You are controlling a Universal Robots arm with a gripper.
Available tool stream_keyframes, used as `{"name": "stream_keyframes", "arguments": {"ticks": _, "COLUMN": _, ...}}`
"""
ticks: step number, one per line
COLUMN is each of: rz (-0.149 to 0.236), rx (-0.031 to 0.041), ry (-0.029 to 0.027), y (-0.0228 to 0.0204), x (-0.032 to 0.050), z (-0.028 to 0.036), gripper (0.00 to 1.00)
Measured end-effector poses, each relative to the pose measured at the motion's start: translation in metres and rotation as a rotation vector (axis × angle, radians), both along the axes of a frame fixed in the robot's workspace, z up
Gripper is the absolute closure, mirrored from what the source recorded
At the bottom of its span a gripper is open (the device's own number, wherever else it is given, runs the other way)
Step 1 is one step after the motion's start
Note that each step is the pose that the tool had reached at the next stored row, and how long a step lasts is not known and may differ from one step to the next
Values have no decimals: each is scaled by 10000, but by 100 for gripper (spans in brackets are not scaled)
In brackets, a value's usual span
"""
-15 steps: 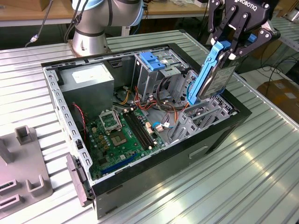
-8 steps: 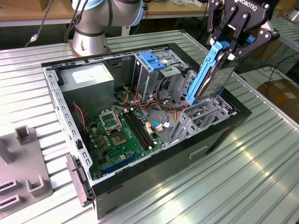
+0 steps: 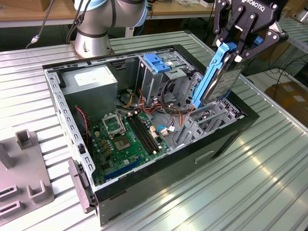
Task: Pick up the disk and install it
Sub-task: 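Insert the disk into the insertion slot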
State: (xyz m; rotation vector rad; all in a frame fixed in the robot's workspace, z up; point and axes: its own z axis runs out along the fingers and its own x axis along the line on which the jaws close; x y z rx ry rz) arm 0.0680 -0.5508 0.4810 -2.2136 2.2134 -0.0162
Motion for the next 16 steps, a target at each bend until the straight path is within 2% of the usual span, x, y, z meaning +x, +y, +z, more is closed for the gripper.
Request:
{"name": "stream_keyframes", "arguments": {"ticks": 7, "rz": 0, "rx": 1, "ry": 0, "y": -57, "x": 2, "z": -2, "gripper": 63}}
{"name": "stream_keyframes", "arguments": {"ticks": 10, "rz": 0, "rx": 14, "ry": -1, "y": -63, "x": 2, "z": -2, "gripper": 63}}
{"name": "stream_keyframes", "arguments": {"ticks": 12, "rz": 0, "rx": 59, "ry": 0, "y": -66, "x": 2, "z": -3, "gripper": 63}}
{"name": "stream_keyframes", "arguments": {"ticks": 13, "rz": 0, "rx": 126, "ry": 0, "y": -67, "x": 2, "z": -3, "gripper": 63}}
{"name": "stream_keyframes", "arguments": {"ticks": 14, "rz": 1, "rx": 256, "ry": -1, "y": -68, "x": 2, "z": -4, "gripper": 63}}
{"name": "stream_keyframes", "arguments": {"ticks": 15, "rz": 0, "rx": 300, "ry": -1, "y": -69, "x": 2, "z": -3, "gripper": 63}}
{"name": "stream_keyframes", "arguments": {"ticks": 16, "rz": 0, "rx": 301, "ry": 0, "y": -69, "x": 2, "z": -3, "gripper": 63}}
